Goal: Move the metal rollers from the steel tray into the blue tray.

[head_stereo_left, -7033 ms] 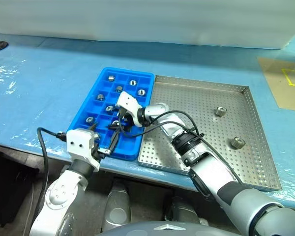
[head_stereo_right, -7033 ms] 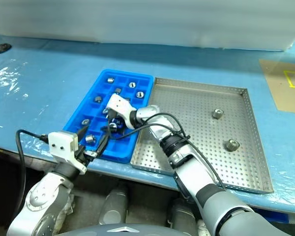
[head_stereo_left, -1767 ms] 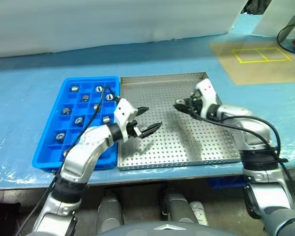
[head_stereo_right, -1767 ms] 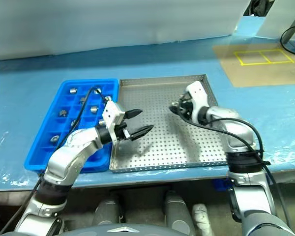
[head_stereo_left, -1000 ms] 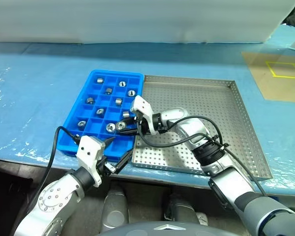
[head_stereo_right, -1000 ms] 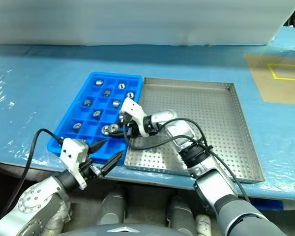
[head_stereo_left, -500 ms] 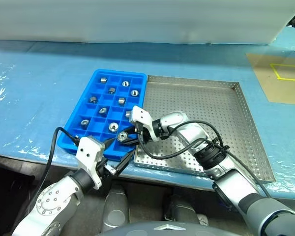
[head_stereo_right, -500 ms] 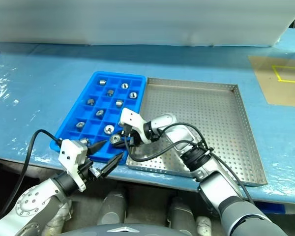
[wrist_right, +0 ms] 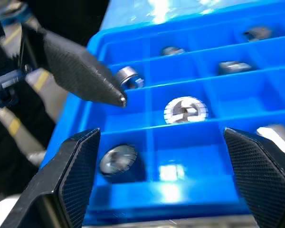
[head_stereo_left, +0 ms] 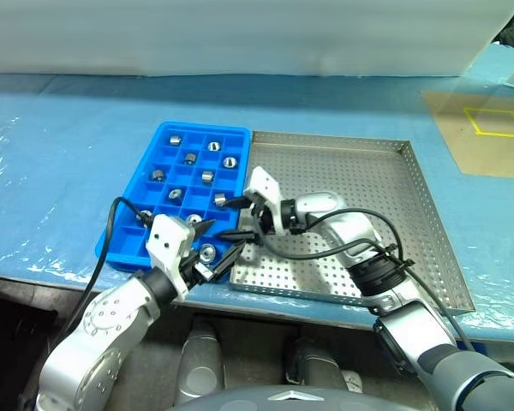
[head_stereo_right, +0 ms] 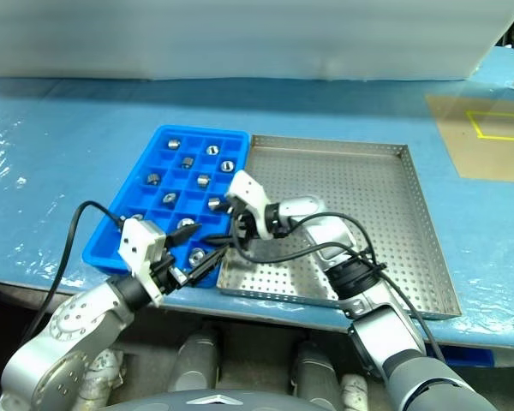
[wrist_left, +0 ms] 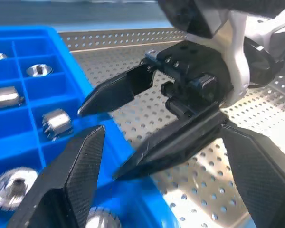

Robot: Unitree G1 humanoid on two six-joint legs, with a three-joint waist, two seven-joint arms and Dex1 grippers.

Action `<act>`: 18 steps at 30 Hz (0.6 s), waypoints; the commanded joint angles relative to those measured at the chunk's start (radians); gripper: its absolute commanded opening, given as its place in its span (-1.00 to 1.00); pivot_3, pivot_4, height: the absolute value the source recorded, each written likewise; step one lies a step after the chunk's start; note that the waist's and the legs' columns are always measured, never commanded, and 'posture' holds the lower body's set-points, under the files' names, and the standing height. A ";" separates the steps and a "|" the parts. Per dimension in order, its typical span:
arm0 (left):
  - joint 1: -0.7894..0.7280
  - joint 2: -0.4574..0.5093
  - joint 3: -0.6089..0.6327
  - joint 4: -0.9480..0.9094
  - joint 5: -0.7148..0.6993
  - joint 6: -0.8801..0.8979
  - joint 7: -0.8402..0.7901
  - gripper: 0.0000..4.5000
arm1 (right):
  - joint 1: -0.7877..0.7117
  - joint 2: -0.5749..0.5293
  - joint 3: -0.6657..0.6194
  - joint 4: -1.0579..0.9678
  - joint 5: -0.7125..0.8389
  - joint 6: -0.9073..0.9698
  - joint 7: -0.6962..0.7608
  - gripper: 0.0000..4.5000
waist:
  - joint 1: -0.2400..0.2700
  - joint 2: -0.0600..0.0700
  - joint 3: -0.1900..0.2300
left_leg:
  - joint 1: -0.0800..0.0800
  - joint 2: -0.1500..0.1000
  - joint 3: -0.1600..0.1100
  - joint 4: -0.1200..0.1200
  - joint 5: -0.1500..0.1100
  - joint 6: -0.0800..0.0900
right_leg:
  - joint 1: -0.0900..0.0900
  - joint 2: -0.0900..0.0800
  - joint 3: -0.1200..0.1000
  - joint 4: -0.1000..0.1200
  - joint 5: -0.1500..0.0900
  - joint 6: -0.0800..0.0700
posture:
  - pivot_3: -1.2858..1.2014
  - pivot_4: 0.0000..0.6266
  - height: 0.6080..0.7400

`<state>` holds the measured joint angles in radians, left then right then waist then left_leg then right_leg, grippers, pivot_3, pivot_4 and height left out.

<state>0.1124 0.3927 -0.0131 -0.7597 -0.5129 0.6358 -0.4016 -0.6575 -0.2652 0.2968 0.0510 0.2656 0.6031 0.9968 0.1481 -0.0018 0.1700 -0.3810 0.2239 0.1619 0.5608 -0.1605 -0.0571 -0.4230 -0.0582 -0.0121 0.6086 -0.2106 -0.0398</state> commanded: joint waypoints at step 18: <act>-0.295 0.001 -0.043 0.352 0.031 -0.139 -0.197 0.81 | 0.193 -0.149 -0.282 -0.251 0.103 0.027 -0.214 0.90 | -0.096 0.000 0.000 | 0.002 0.000 0.001 0.001 0.001 -0.001 | 0.000 0.001 0.002 0.002 0.001 -0.001 | -0.10 -0.52 1.00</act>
<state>-0.1606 0.3931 -0.0535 -0.4052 -0.4927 0.5292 -0.5864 -0.4659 -0.4046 0.0500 -0.1439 0.3678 0.6626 0.8022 0.0521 -0.0022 0.1695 -0.3793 0.2237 0.1631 0.5620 -0.1598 -0.0576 -0.4226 -0.0573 -0.0103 0.6104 -0.2099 -0.0410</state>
